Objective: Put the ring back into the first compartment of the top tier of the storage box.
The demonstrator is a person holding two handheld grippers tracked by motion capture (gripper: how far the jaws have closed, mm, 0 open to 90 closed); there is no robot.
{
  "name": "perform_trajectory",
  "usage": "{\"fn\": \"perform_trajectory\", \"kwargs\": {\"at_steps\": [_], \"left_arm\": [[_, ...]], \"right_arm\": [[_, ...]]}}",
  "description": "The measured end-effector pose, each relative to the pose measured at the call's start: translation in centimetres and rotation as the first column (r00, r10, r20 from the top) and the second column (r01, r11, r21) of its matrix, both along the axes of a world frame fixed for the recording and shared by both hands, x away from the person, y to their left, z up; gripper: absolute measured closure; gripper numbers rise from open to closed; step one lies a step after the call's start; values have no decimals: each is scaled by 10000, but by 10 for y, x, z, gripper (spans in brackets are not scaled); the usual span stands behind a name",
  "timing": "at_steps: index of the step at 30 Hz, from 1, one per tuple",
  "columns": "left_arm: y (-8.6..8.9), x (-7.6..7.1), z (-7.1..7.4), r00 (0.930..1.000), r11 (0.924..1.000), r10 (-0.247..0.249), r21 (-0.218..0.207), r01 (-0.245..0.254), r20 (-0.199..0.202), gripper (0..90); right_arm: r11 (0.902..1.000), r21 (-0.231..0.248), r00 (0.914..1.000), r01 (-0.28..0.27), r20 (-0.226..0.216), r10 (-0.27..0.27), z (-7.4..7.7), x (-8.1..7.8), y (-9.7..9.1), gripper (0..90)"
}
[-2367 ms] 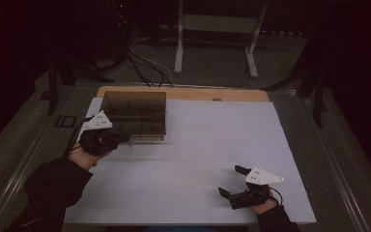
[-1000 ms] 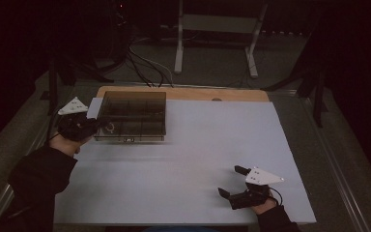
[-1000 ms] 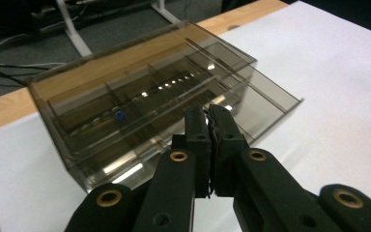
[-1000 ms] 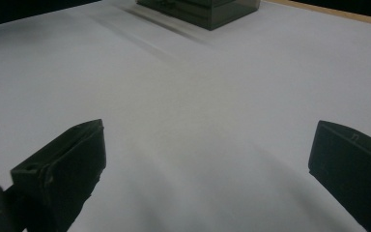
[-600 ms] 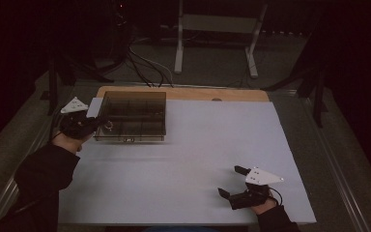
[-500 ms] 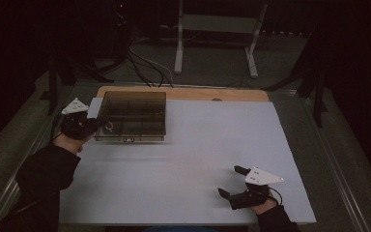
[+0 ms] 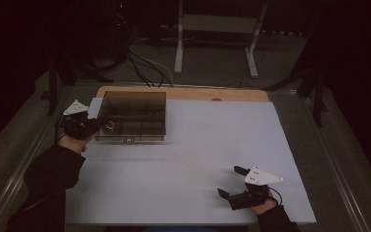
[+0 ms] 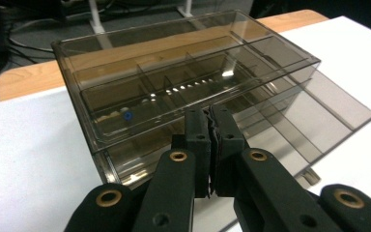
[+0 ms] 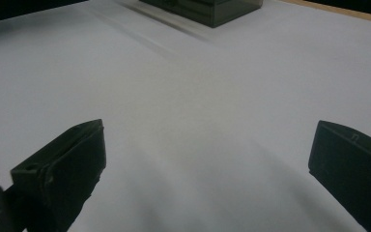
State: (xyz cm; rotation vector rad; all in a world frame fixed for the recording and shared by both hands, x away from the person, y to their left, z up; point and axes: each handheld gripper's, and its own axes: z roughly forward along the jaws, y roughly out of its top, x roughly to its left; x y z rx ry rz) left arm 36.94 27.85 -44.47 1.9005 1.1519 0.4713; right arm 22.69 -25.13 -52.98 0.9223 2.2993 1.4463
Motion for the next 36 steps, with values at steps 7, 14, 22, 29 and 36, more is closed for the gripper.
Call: {"fn": "perform_trajectory", "kwargs": {"at_steps": [7,14,22,29,36], "left_arm": [[0,2,-5,9999,9994,-122,-332,122,-16,747],[-6,-2,1,9997,9989,-247,-407,246,-13,536],[-13,-6,8,9998,9994,-187,-290,187,18,387],[-18,-7,12,9998,9984,-124,-550,116,-156,272],[-27,-6,14,9986,9983,-347,-476,328,-400,168]], "right_arm": [[10000,6,10000,-3,2,3,0,0,0,0],[10000,1,10000,-11,1,11,0,0,0,0],[10000,3,10000,-8,-15,8,0,0,0,0],[10000,75,10000,9,-46,-9,0,0,-1,0],[10000,83,10000,-40,-30,40,0,1,-1,0]]}}
